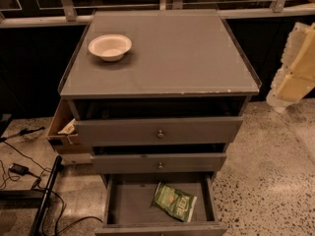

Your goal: Pick green jalapeno chip bag from bottom drawer and place on counter

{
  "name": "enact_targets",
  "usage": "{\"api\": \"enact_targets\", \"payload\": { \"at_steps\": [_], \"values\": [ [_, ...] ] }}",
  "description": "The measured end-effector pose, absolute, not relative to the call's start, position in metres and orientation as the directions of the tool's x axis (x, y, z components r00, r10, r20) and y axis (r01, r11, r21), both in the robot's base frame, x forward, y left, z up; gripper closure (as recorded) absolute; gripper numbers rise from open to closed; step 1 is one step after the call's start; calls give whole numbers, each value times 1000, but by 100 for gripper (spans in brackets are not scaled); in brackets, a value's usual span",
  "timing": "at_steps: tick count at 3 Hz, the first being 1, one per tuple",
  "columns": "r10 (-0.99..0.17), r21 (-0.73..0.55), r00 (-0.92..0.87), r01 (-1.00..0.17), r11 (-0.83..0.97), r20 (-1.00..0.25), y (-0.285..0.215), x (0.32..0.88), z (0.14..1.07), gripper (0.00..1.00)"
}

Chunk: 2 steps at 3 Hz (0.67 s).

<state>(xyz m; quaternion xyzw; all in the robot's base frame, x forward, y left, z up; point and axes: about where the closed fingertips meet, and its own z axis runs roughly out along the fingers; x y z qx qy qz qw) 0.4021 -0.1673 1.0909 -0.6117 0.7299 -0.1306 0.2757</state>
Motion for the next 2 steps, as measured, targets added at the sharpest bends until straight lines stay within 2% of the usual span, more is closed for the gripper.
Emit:
{"api": "enact_targets", "payload": {
  "at_steps": [1, 2],
  "values": [
    [-965, -528, -100, -821, 218, -243, -167, 402, 1091, 0],
    [-965, -530, -99, -820, 217, -243, -167, 402, 1092, 7]
  ]
}}
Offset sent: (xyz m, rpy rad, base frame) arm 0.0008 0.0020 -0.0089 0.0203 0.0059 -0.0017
